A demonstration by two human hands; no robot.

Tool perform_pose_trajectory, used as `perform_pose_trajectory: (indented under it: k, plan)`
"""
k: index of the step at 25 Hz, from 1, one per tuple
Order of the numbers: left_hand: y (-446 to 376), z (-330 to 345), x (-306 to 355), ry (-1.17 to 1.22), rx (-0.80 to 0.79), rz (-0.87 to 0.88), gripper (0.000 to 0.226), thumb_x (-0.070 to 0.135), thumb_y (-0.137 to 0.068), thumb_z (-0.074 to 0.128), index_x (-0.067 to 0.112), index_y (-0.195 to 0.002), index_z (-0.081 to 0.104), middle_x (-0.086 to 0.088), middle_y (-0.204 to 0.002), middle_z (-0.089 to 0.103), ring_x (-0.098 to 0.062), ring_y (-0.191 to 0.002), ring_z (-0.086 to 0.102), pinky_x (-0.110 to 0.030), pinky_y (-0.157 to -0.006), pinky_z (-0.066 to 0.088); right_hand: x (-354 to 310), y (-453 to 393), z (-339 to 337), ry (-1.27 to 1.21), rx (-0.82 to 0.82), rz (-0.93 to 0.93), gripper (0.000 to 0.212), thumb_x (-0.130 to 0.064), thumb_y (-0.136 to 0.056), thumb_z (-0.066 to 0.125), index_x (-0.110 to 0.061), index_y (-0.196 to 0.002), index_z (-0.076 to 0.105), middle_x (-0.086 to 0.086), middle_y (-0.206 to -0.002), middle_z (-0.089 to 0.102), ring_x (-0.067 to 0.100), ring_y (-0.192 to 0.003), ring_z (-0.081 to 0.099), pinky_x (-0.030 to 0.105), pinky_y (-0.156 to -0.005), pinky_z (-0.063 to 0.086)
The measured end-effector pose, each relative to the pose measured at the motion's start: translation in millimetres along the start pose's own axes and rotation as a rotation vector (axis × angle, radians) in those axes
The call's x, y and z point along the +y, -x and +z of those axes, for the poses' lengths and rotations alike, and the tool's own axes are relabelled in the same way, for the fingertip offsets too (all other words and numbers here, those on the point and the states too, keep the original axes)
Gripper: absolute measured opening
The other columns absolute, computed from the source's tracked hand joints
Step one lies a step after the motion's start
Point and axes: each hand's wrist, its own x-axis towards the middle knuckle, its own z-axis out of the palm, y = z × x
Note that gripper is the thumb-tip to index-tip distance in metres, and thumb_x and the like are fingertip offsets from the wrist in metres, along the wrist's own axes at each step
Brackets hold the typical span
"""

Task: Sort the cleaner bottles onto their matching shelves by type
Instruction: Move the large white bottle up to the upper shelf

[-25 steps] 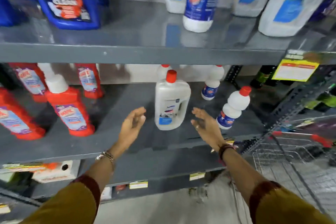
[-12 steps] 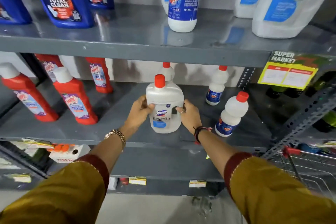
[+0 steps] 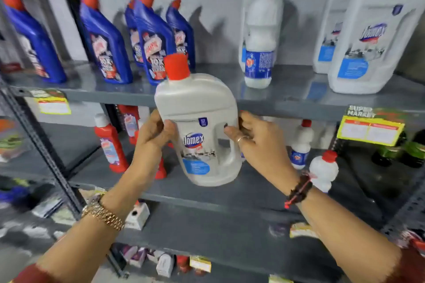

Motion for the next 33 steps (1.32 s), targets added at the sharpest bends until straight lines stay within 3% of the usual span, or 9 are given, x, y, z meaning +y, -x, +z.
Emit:
perform_pose_trajectory:
  k: [2,6,13,17,20,22,24,28,33]
  plan:
    - [-26.5,-3.2,37.5,-0.028,0.001,0.074,0.015,0.03,-0.09,0.049,0.022,-0.097,0.06,0.015,-0.09,0.073,-0.007,-0.088,0.066,-0.02,-0.074,0.053,-30.9,-25.5,-10.7,-0.015,0.086,-0.071,0.018,-0.03,-0.083,0.061,-0.019,-0.097,0.065,-0.002,-0.09,0.076,0.015,-0.083,0.069,0.035,-0.075,0.054]
    - [-86.3,5.6,85.1,-0.065,0.033,0.125,0.027,0.011,-0.095,0.038,0.025,-0.078,0.055,0.02,-0.063,0.068,0.003,-0.062,0.06,-0.015,-0.057,0.048,-58.6,-86.3,-26.9,0.017,0.208,-0.114,0.02,-0.034,-0.085,0.058,-0.018,-0.093,0.065,0.001,-0.085,0.075,0.02,-0.081,0.067,0.039,-0.075,0.052]
    - [-179.0,25.2,82.0,-0.058,0.055,0.001,0.018,0.021,-0.094,0.044,0.014,-0.102,0.059,0.004,-0.093,0.067,-0.012,-0.087,0.064,-0.02,-0.064,0.052,-35.1,-178.9,-22.8,0.089,0.246,0.006,0.032,-0.03,-0.088,0.054,-0.014,-0.062,0.048,0.004,-0.061,0.059,0.025,-0.062,0.053,0.031,-0.052,0.035]
    - [-214.2,40.3,71.1,-0.097,0.062,-0.081,0.019,0.023,-0.094,0.043,0.012,-0.1,0.057,0.001,-0.089,0.064,-0.008,-0.074,0.061,-0.016,-0.052,0.049,-13.4,-208.6,-12.8,-0.005,0.293,0.084,0.036,-0.021,-0.09,0.052,-0.013,-0.058,0.038,0.002,-0.056,0.047,0.016,-0.051,0.039,0.017,-0.042,0.028]
    - [-225.1,45.3,62.0,-0.088,0.073,-0.085,0.022,0.025,-0.094,0.043,0.01,-0.102,0.057,0.0,-0.09,0.066,-0.011,-0.078,0.063,-0.021,-0.06,0.049,-5.0,-212.3,-5.5,-0.062,0.299,0.077,0.024,0.001,-0.086,0.041,-0.011,-0.066,0.043,0.002,-0.061,0.048,0.018,-0.057,0.041,0.015,-0.051,0.032]
    - [-226.0,43.2,56.6,-0.047,0.085,-0.049,0.024,0.026,-0.093,0.047,0.011,-0.109,0.057,0.002,-0.093,0.067,-0.013,-0.084,0.065,-0.02,-0.062,0.053,-1.9,-206.3,-3.6,-0.071,0.288,0.039,0.028,0.009,-0.081,0.036,-0.007,-0.093,0.055,0.009,-0.084,0.062,0.025,-0.076,0.055,0.018,-0.065,0.039]
    - [-216.6,40.4,46.2,-0.034,0.118,0.012,0.03,0.022,-0.09,0.052,0.015,-0.119,0.051,0.006,-0.101,0.065,-0.008,-0.092,0.064,-0.013,-0.066,0.055,-4.7,-197.4,-13.7,-0.097,0.365,-0.074,0.047,0.011,-0.082,0.04,-0.013,-0.121,0.052,-0.001,-0.108,0.061,0.013,-0.096,0.058,0.01,-0.079,0.041]
    - [-152.8,39.9,-3.9,-0.332,0.117,0.114,0.05,0.024,-0.087,0.057,0.021,-0.132,0.037,0.011,-0.13,0.05,0.003,-0.116,0.05,-0.015,-0.097,0.042,-15.8,-204.2,-61.7,0.099,0.583,-0.319,0.043,-0.003,-0.082,0.056,-0.017,-0.123,0.052,-0.002,-0.119,0.061,0.008,-0.104,0.054,0.003,-0.088,0.036]
    - [-92.1,42.1,-49.5,-0.954,0.065,0.358,0.042,0.04,-0.092,0.035,0.026,-0.131,0.041,0.015,-0.136,0.046,-0.002,-0.131,0.036,-0.028,-0.118,0.011,-7.7,-229.6,-85.0,0.072,0.252,0.123,0.072,-0.04,-0.066,0.078,-0.013,-0.122,0.044,-0.002,-0.109,0.057,0.017,-0.096,0.057,0.03,-0.079,0.044]
